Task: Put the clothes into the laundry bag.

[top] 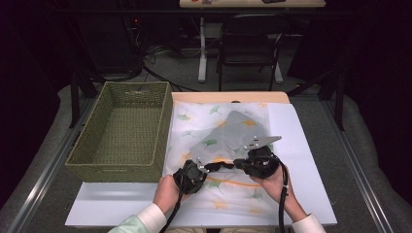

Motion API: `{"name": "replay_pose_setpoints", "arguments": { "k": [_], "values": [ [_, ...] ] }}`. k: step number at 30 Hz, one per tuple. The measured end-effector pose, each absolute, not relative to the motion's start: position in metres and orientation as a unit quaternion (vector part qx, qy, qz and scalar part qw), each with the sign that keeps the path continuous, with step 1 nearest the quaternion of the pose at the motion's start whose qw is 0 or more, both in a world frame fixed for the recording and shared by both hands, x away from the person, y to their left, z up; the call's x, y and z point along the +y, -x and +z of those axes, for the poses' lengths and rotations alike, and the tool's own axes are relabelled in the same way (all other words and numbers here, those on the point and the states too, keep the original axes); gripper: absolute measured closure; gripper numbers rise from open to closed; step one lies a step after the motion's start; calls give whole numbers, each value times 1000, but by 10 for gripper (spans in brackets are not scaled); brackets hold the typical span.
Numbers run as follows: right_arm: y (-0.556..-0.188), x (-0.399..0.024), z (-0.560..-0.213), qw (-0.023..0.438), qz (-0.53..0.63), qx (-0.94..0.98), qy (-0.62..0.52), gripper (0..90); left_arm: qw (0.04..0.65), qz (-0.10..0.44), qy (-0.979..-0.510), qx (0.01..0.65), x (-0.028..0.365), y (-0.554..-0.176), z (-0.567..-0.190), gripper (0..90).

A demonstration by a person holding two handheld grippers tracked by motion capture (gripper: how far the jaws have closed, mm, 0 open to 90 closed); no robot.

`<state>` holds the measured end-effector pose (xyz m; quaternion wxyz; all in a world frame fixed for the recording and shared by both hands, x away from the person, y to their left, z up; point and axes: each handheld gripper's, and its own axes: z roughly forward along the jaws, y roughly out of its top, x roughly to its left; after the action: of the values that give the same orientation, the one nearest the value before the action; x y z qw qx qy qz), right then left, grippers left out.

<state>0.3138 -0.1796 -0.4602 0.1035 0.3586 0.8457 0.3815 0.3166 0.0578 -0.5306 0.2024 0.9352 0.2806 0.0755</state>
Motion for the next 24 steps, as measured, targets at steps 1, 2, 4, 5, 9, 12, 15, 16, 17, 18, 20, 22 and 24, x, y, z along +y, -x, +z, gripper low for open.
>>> {"name": "replay_pose_setpoints", "arguments": {
  "k": [1,2,4,5,9,12,15,16,17,18,20,22,24],
  "values": [
    [-314,-180,-460,103,381,846,-359,879,204,78,-935,279,58,-318,-529,836],
    [-314,-180,-460,104,383,845,-359,879,212,82,-932,283,57,-320,-527,836],
    [-314,-180,-460,103,383,845,-360,879,214,86,-931,283,57,-322,-525,836],
    [-314,-180,-460,104,383,845,-359,879,217,91,-930,283,57,-323,-524,836],
    [-314,-180,-459,105,385,843,-361,879,223,116,-925,285,55,-333,-519,836],
    [-313,-180,-459,105,386,842,-361,879,226,130,-921,289,54,-339,-518,836],
    [-313,-180,-459,107,386,842,-361,879,230,139,-918,291,53,-343,-517,835],
    [-313,-180,-459,105,386,842,-361,879,228,145,-918,291,52,-346,-517,835],
    [-313,-180,-459,105,387,842,-362,879,228,149,-917,291,52,-347,-517,835],
    [-313,-180,-459,105,387,842,-362,879,228,149,-917,291,52,-347,-517,835],
    [-313,-179,-459,106,387,842,-361,879,228,156,-915,293,51,-349,-517,835],
    [-313,-179,-459,105,387,842,-360,879,226,161,-916,291,51,-349,-518,835],
    [-313,-179,-459,106,387,842,-360,879,236,174,-909,297,50,-351,-520,835]
  ]
}}
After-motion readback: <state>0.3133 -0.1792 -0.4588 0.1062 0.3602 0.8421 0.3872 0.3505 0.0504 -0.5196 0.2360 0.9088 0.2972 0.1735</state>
